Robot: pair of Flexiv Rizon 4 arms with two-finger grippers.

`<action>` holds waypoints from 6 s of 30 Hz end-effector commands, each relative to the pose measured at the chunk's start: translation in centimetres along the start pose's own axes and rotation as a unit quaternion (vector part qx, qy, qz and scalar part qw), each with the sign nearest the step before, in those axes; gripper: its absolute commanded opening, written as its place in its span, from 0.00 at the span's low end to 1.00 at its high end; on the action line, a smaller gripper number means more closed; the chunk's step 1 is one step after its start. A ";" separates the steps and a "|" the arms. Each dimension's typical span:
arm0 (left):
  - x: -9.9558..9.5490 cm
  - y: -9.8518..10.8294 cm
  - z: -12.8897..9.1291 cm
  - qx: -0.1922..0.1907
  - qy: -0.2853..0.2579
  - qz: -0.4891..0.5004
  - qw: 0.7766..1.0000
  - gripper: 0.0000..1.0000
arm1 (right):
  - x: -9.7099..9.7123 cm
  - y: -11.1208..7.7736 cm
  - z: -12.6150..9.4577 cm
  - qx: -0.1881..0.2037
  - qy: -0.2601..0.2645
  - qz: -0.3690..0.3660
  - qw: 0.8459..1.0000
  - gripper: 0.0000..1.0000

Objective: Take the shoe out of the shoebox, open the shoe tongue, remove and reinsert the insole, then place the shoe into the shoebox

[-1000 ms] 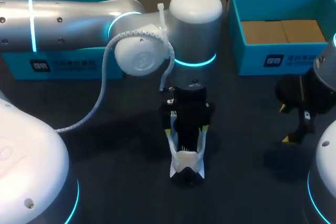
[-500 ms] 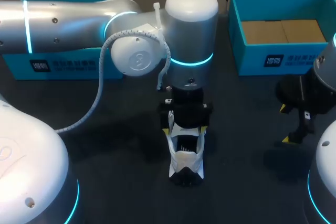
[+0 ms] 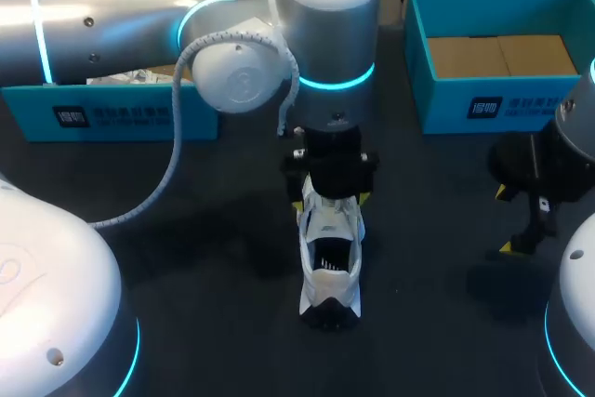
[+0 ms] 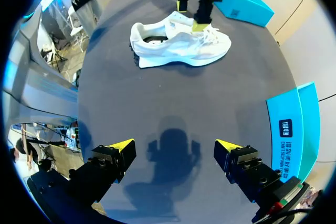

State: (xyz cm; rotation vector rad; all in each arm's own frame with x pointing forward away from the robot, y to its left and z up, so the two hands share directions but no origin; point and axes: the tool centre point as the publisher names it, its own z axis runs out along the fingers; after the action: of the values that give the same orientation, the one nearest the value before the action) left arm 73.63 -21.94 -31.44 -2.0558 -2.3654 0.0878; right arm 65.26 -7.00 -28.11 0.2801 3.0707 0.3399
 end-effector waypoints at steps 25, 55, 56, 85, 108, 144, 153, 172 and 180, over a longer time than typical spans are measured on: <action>1.2 -2.6 1.4 0.051 0.013 0.062 0.997 0.25 | 0.1 0.0 0.1 0.000 -0.001 0.000 1.000 1.00; 1.3 -2.7 2.3 0.064 0.003 0.056 0.996 0.33 | 0.1 0.0 0.1 0.000 -0.001 0.000 1.000 1.00; 1.4 -2.7 1.9 0.065 0.002 0.057 0.996 0.33 | 0.1 0.0 0.1 0.000 -0.001 0.000 1.000 1.00; 3.7 -3.6 -5.7 0.108 0.013 -0.133 0.985 1.00 | 0.1 0.0 0.1 0.000 -0.001 0.000 1.000 1.00; 5.5 -9.0 -4.6 0.106 0.060 -0.519 0.846 1.00 | 0.1 0.0 0.1 0.000 -0.001 0.000 1.000 1.00; 4.1 -12.7 1.8 0.072 -0.001 -0.620 0.781 1.00 | 0.1 0.0 0.1 0.000 -0.001 0.000 1.000 1.00; 3.0 -13.5 4.3 0.052 0.009 -0.624 0.780 1.00 | 0.1 0.0 0.1 0.000 -0.001 0.000 1.000 1.00; 2.5 -14.4 6.8 0.031 0.018 -0.646 0.762 0.72 | 0.1 0.0 0.1 0.000 -0.001 0.000 1.000 1.00; 3.0 -13.8 7.6 0.024 0.022 -0.652 0.757 0.72 | 0.1 0.0 0.1 0.000 -0.001 0.000 1.000 1.00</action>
State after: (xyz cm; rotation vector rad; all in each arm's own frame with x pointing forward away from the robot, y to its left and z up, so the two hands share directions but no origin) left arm 59.22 -21.14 -38.13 -0.0156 -3.0364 0.0713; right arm 65.25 -7.01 -28.11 0.2803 3.0706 0.3400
